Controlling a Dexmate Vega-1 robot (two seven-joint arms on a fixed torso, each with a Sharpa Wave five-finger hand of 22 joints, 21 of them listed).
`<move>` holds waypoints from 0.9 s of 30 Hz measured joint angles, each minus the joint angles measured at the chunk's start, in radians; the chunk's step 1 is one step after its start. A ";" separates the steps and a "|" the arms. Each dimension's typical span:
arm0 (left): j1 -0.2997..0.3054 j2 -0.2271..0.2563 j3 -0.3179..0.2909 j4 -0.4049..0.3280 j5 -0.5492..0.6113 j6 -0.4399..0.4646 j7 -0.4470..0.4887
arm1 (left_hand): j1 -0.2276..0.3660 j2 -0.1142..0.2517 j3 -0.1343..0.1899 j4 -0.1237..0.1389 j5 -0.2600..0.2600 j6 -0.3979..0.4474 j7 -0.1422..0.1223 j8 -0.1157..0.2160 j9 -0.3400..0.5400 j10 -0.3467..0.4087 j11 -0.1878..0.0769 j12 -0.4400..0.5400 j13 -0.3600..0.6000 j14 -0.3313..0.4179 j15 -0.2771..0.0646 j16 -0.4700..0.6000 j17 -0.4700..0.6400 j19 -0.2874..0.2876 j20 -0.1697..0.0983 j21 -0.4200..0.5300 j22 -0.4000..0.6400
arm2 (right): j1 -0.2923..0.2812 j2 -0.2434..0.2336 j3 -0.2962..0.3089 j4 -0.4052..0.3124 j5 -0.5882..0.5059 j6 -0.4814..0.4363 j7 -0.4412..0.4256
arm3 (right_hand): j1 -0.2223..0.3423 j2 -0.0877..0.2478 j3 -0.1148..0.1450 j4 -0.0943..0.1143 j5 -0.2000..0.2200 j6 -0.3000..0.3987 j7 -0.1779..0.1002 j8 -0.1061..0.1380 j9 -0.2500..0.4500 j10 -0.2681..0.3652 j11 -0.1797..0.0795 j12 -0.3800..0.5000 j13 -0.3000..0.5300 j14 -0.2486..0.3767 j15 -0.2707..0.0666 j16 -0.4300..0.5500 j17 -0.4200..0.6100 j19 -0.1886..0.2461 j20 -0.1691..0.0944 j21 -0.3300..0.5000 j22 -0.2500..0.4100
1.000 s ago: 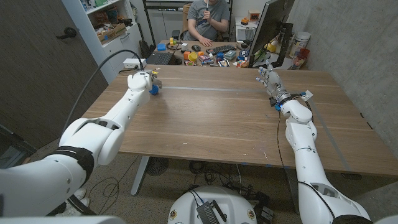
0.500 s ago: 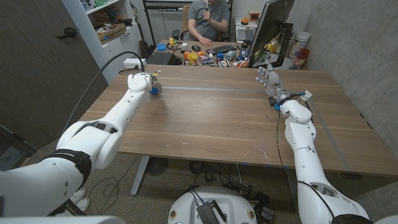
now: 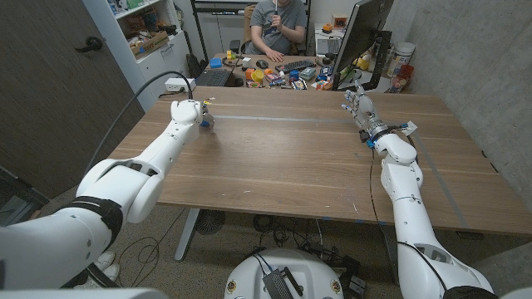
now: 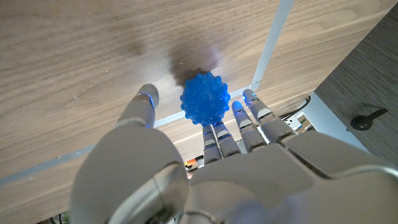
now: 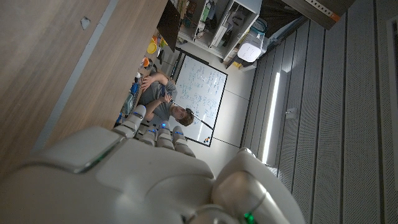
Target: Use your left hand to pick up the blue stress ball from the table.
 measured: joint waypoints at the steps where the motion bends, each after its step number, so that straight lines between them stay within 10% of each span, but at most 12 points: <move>1: -0.002 -0.001 0.002 0.005 0.000 0.000 0.001 | 0.012 0.012 0.006 0.006 0.003 0.007 -0.002 0.002 0.000 0.002 0.002 0.003 0.000 0.008 -0.001 0.002 0.000 0.007 -0.001 0.004 0.000 | -0.001 0.000 0.000 -0.001 -0.001 -0.002 0.000 | 0.000 0.000 0.000 0.000 0.000 0.000 0.000 0.000 0.000 0.000 0.000 0.000 0.000 0.000 0.000 0.000 0.000 0.000 0.000 0.000 0.000; 7: -0.029 -0.012 0.016 0.064 0.000 -0.005 0.032 | 0.124 0.117 0.074 0.017 -0.004 0.078 0.008 0.028 0.005 0.065 0.004 0.026 0.006 0.073 -0.002 0.021 0.011 0.062 -0.003 0.040 0.012 | -0.004 -0.002 0.004 -0.008 -0.003 -0.009 -0.002 | 0.000 0.000 0.000 0.000 0.000 0.000 0.000 0.000 0.000 0.000 0.000 0.000 0.000 0.000 0.000 0.000 0.000 0.000 0.000 -0.004 0.000; 14: -0.048 -0.027 0.036 0.120 -0.003 -0.002 0.096 | 0.251 0.266 0.182 0.000 -0.146 0.316 -0.006 0.118 0.024 0.177 0.012 0.114 0.048 0.298 -0.008 0.070 0.038 0.177 -0.008 0.158 0.040 | -0.008 -0.005 0.011 -0.016 -0.006 -0.018 -0.007 | 0.000 0.000 0.000 0.000 0.000 0.000 0.000 0.000 0.000 0.000 0.000 0.000 0.000 0.000 0.000 0.000 0.000 0.000 0.000 -0.004 0.000; 20: -0.044 -0.032 0.048 0.136 -0.005 0.014 0.170 | 0.345 0.172 0.175 0.000 -0.177 0.434 0.014 0.241 0.060 0.270 0.017 0.254 0.142 0.497 0.042 0.193 0.153 0.214 -0.014 0.325 0.107 | -0.013 -0.006 0.017 -0.025 -0.006 -0.027 -0.009 | 0.000 0.000 -0.004 0.004 0.000 0.000 0.000 0.000 0.000 0.000 0.000 0.000 0.000 0.000 0.000 0.000 0.000 0.000 0.000 -0.004 0.000; 27: -0.020 -0.032 0.051 0.120 -0.009 0.035 0.236 | 0.417 0.117 0.062 0.007 -0.177 0.542 0.012 0.255 0.071 0.364 0.022 0.303 0.215 0.565 0.046 0.294 0.194 0.200 -0.012 0.491 0.196 | -0.019 -0.006 0.026 -0.035 -0.006 -0.037 -0.012 | 0.000 0.000 -0.004 0.004 0.000 0.000 0.000 0.000 0.000 0.000 0.000 0.000 0.000 0.000 0.000 0.000 0.000 0.004 -0.004 -0.012 0.000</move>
